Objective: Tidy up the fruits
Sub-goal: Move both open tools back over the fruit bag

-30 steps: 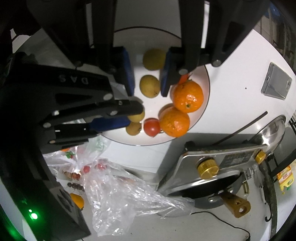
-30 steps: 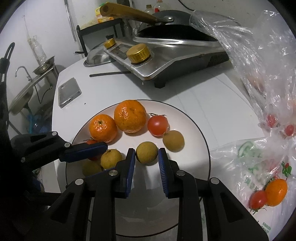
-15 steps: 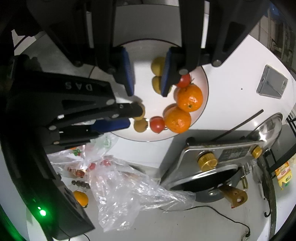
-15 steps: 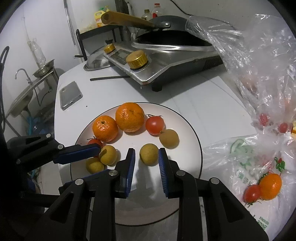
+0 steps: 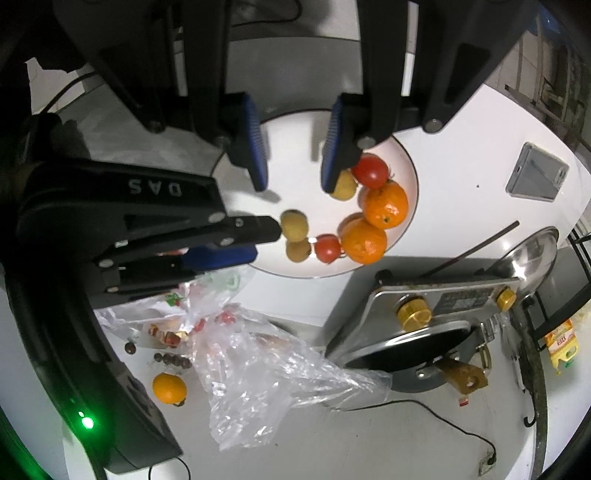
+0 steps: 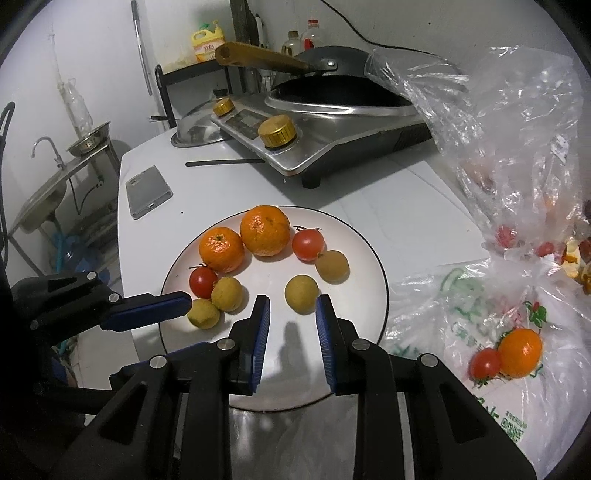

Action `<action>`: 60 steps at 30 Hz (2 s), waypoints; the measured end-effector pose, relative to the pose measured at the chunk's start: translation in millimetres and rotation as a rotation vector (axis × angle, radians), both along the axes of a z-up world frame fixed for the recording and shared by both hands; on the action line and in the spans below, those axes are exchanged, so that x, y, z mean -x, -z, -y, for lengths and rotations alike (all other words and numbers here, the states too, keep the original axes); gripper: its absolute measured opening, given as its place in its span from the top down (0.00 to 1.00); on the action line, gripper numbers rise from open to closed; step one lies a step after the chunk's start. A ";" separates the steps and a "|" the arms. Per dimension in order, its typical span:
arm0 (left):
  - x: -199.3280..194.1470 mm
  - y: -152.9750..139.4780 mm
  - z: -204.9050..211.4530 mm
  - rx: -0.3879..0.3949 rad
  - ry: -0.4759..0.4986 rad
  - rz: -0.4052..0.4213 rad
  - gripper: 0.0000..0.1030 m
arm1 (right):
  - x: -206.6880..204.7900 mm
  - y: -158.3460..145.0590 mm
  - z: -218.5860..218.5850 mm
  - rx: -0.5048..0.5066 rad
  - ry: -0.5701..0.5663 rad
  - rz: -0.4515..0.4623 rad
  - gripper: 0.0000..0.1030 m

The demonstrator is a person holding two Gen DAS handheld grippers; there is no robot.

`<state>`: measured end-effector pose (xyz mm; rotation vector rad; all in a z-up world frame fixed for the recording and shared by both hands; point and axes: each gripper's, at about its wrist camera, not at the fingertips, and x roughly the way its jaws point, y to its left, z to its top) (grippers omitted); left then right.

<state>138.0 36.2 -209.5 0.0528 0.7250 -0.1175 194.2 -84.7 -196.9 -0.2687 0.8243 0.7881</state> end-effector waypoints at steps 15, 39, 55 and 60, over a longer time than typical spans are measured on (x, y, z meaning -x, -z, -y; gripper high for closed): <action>8.1 -5.2 47.3 -0.004 0.040 -0.022 0.70 | 18.8 -16.7 50.9 -0.036 0.040 0.037 0.74; -21.8 0.3 132.9 -0.013 0.111 -0.068 0.43 | 1.5 -13.2 172.1 -0.095 0.200 0.042 0.63; -65.7 -2.3 130.8 -0.008 0.060 -0.051 0.43 | -31.8 -2.4 191.3 -0.087 0.240 0.016 0.63; -77.3 -1.9 126.7 -0.004 0.066 -0.049 0.43 | -44.1 0.8 188.0 -0.083 0.247 0.009 0.63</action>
